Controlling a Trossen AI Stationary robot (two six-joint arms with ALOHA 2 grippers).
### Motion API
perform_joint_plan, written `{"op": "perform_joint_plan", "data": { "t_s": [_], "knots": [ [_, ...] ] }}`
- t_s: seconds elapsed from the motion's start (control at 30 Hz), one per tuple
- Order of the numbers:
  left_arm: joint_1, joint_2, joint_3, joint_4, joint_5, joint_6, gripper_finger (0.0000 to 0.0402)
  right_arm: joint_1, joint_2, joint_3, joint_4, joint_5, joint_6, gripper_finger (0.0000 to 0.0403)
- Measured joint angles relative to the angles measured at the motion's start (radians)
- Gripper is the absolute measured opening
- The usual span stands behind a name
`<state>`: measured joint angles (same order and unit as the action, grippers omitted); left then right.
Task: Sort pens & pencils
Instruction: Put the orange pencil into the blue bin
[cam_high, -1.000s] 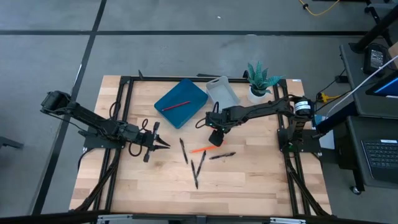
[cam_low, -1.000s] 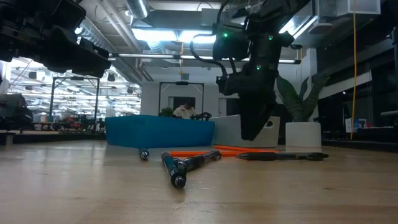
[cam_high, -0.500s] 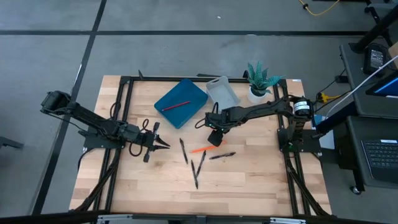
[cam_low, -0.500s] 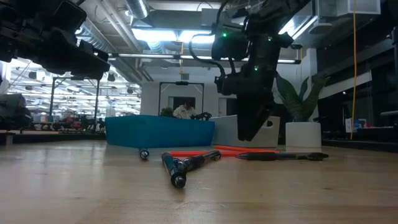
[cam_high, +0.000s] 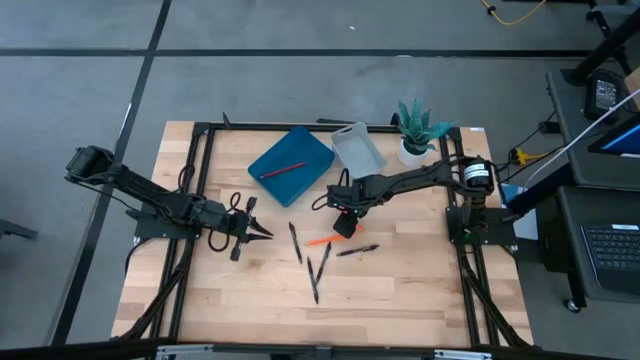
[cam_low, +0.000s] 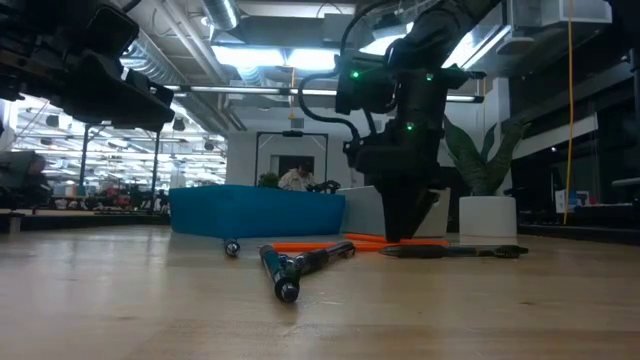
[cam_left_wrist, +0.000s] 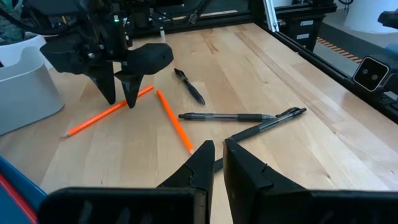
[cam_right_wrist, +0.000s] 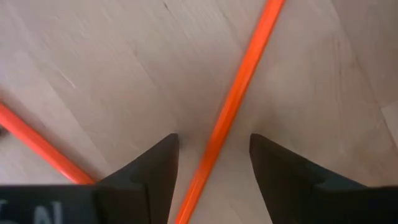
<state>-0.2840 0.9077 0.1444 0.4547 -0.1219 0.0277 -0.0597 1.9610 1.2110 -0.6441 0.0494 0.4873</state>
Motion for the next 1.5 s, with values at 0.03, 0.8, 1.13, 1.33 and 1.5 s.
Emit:
{"op": "perform_joint_plan", "data": {
  "t_s": [0.03,0.8,1.13,1.33,1.5],
  "knots": [
    [0.0,0.0,0.0,0.0,0.0,0.0,0.0027,0.0,0.001,0.0,-0.001,0.0,0.0,0.02],
    [0.0,0.0,0.0,0.001,0.0,0.001,0.0027,-0.002,0.005,-0.003,-0.002,-0.033,-0.02,0.0042],
    [0.0,0.0,0.0,0.001,0.0,0.001,0.0027,-0.001,0.005,-0.004,-0.002,-0.034,-0.024,0.0037],
    [0.0,0.0,0.0,0.002,0.0,0.001,0.0027,-0.001,0.004,-0.004,-0.002,-0.034,-0.037,0.0036],
    [0.0,0.0,0.0,0.002,0.0,0.001,0.0027,-0.001,0.006,0.021,-0.021,-0.043,-0.053,0.0036]
  ]
}}
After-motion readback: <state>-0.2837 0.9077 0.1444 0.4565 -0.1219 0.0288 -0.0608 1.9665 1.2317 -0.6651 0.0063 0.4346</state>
